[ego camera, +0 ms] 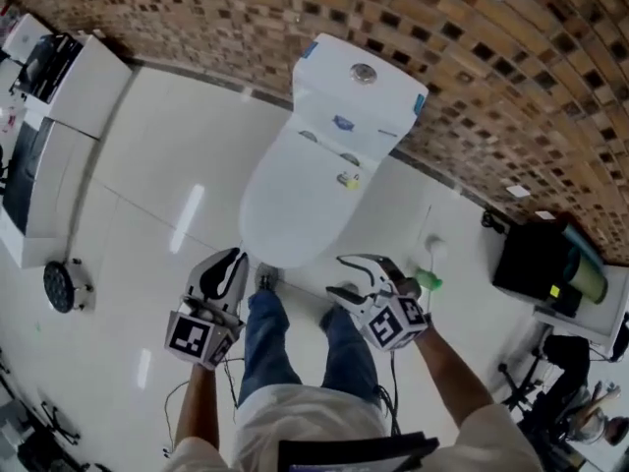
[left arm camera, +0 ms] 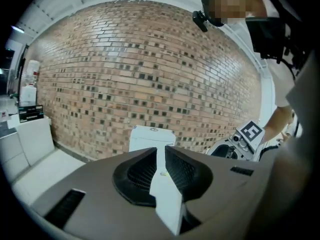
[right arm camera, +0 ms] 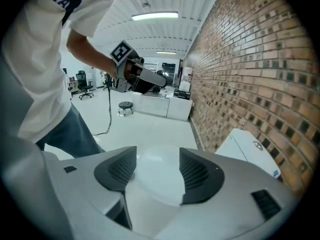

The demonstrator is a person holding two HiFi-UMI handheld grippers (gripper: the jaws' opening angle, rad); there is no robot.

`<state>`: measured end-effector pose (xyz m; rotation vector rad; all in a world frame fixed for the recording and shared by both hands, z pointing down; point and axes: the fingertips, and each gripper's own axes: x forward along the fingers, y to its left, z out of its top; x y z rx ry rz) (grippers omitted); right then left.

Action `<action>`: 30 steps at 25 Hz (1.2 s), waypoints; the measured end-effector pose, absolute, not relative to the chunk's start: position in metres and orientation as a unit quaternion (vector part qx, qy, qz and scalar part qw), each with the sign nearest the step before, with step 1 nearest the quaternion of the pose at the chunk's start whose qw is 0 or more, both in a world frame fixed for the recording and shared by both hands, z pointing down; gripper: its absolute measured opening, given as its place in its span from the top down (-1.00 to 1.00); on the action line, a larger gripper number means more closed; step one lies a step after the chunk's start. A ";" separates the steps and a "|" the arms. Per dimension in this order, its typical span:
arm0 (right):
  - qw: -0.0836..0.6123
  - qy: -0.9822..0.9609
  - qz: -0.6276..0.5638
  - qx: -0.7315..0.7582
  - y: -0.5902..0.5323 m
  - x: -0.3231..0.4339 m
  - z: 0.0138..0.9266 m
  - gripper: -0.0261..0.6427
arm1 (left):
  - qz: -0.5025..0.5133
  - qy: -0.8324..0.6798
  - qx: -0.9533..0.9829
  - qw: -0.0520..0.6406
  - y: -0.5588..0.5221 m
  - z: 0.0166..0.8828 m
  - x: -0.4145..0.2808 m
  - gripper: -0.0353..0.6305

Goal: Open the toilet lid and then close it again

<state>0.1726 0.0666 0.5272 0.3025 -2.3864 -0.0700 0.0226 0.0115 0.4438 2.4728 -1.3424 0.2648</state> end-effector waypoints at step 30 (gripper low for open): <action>0.543 -0.812 -0.199 0.076 0.084 0.063 0.842 -0.28 | 0.108 -0.383 0.900 0.176 0.091 0.681 -0.068 0.76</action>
